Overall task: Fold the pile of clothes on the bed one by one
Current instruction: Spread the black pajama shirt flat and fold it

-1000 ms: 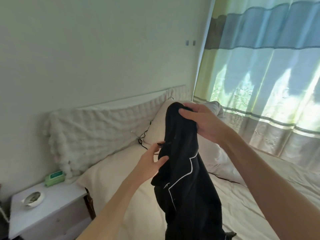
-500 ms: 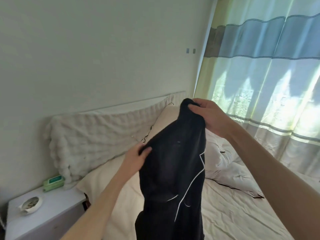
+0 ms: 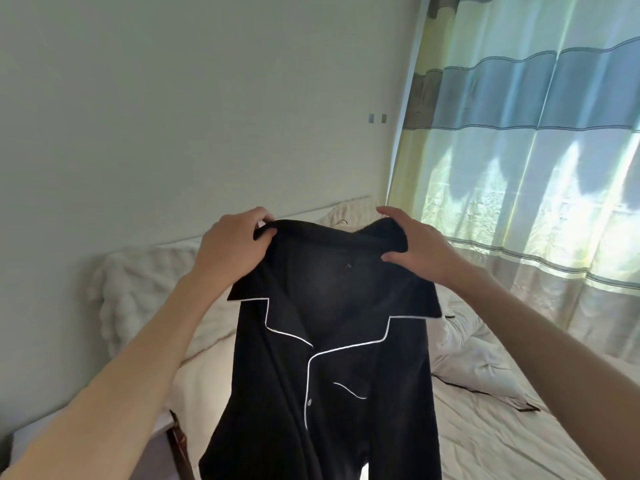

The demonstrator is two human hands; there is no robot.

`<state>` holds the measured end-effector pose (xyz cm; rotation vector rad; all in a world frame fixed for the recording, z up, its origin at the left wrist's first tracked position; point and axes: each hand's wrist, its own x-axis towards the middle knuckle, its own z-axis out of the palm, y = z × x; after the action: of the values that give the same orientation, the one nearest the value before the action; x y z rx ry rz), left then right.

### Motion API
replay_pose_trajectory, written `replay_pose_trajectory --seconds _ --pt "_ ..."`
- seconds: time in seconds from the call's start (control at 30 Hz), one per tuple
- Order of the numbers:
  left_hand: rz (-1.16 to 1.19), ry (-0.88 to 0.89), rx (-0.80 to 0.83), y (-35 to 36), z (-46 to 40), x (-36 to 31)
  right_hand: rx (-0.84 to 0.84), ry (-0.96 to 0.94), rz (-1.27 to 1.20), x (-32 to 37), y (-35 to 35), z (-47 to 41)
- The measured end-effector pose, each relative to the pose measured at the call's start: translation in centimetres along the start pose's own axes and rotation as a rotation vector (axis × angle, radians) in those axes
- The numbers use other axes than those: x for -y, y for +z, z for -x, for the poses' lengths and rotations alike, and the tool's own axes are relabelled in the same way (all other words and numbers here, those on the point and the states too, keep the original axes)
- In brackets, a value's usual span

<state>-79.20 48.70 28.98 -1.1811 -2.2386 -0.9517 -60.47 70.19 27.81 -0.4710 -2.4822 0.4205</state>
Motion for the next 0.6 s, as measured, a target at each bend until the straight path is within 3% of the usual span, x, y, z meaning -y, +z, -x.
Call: replay_pose_trajectory --seconds 0.23,0.43,0.53,0.6 --pt "0.061 0.044 -0.077 -1.0 0.7 -1.0 -0.19 -0.106 0.254 -2.3 2.8 0.1" --pt "0.148 0.07 -0.057 -1.0 -0.6 -2.6 -0.321 -0.054 -0.194 1.3 6.6 -0.1" --pt "0.148 0.095 -0.004 -0.3 -0.6 -2.9 -0.231 -0.084 -0.466 5.2 8.2 0.4" --pt "0.177 0.105 0.012 0.0 -0.3 -3.1 -0.138 -0.07 -0.49 7.0 9.2 0.4"
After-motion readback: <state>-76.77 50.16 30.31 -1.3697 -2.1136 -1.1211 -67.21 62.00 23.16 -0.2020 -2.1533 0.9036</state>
